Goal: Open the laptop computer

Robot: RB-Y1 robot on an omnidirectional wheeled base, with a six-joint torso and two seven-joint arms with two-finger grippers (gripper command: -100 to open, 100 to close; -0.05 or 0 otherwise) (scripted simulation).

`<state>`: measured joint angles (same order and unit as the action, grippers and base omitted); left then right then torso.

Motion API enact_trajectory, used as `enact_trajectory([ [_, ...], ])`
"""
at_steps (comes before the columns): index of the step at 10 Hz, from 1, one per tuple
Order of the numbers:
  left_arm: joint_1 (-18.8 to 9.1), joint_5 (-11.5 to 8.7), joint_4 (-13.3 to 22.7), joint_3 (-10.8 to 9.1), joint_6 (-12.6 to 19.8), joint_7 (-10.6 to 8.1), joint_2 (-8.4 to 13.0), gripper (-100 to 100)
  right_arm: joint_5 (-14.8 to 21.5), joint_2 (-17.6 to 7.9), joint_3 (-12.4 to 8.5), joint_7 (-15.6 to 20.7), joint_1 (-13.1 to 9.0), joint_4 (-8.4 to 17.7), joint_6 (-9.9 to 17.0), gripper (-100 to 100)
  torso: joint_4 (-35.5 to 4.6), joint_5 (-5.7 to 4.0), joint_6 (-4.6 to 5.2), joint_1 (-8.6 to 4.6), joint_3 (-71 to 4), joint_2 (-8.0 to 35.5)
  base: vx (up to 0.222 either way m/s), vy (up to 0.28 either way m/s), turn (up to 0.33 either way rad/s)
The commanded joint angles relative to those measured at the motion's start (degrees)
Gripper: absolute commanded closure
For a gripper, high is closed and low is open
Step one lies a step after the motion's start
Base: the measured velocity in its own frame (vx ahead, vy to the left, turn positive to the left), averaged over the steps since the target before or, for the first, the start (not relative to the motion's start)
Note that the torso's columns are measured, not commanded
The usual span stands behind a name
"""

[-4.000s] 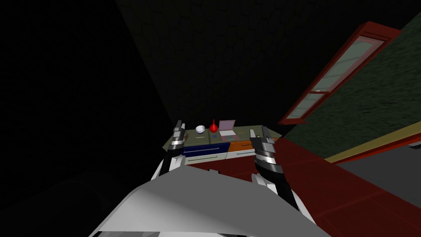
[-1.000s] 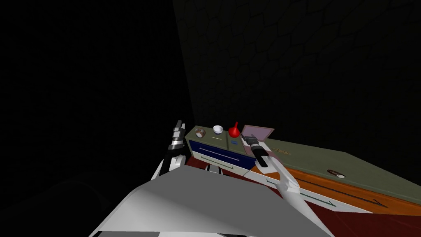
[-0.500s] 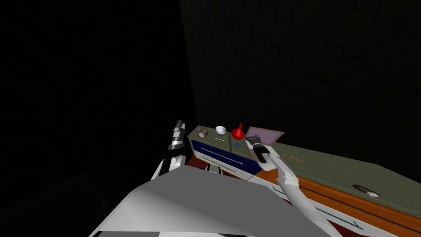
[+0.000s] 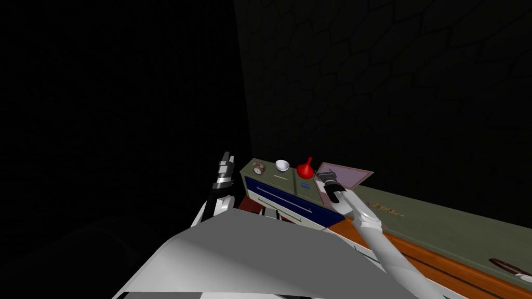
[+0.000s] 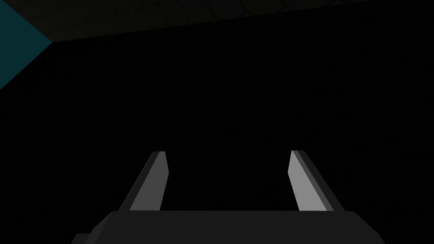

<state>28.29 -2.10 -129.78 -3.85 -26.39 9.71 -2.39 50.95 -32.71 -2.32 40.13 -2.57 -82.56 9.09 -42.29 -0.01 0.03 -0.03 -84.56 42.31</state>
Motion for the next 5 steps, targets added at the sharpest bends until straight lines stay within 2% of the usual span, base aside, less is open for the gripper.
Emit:
enact_trajectory([
  [1,0.00,0.00,0.00,0.00,0.00,0.00,0.00,0,2.65,-1.76,0.03,3.00,-1.78,2.94,2.76,-100,0.00,0.00,-0.04,0.01,0.00,0.00,0.022,0.012,0.134],
  [3,0.00,0.00,0.00,0.00,0.00,0.00,0.00,0,4.65,-3.16,-0.16,5.13,-3.26,5.45,4.34,-100,0.01,0.01,-0.02,0.04,-0.02,-0.04,0.026,0.015,0.107],
  [5,0.00,0.00,0.00,0.00,0.00,0.00,0.00,0,5.47,-3.76,-0.24,5.99,-3.86,6.44,4.97,-100,0.00,0.00,-0.01,0.02,0.00,-0.01,0.015,0.011,0.037],
])
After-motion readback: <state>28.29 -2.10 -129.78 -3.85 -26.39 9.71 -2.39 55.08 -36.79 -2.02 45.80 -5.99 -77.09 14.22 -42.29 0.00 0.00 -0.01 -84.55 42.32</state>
